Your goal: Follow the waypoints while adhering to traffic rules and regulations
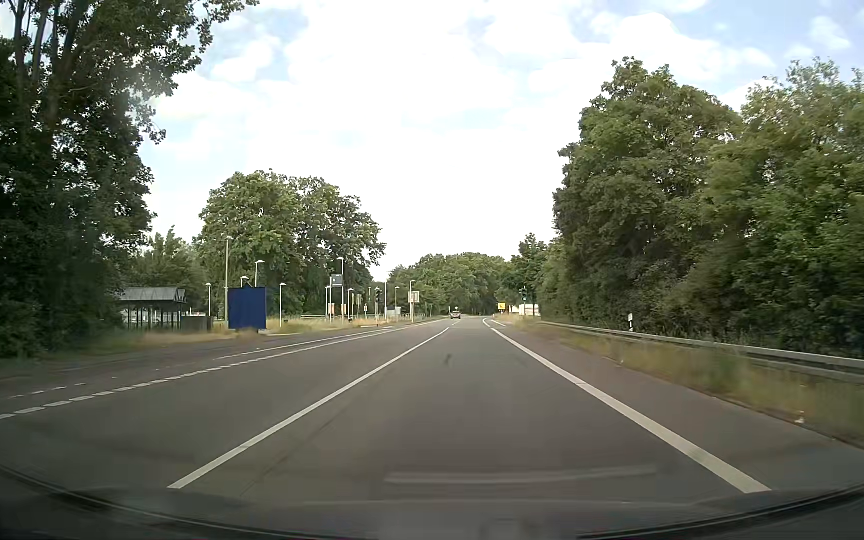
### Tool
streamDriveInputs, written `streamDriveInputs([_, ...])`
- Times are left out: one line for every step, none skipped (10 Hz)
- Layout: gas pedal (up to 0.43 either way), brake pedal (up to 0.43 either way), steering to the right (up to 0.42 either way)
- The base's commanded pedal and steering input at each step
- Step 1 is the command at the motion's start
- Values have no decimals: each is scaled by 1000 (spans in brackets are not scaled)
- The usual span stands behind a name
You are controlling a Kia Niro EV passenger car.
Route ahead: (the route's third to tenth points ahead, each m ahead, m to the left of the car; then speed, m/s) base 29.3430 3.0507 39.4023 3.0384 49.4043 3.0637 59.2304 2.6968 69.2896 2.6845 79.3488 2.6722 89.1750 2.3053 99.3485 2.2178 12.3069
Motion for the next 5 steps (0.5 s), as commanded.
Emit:
streamDriveInputs([39,24,2])
streamDriveInputs([39,30,2])
streamDriveInputs([39,30,2])
streamDriveInputs([39,24,3])
streamDriveInputs([39,30,2])
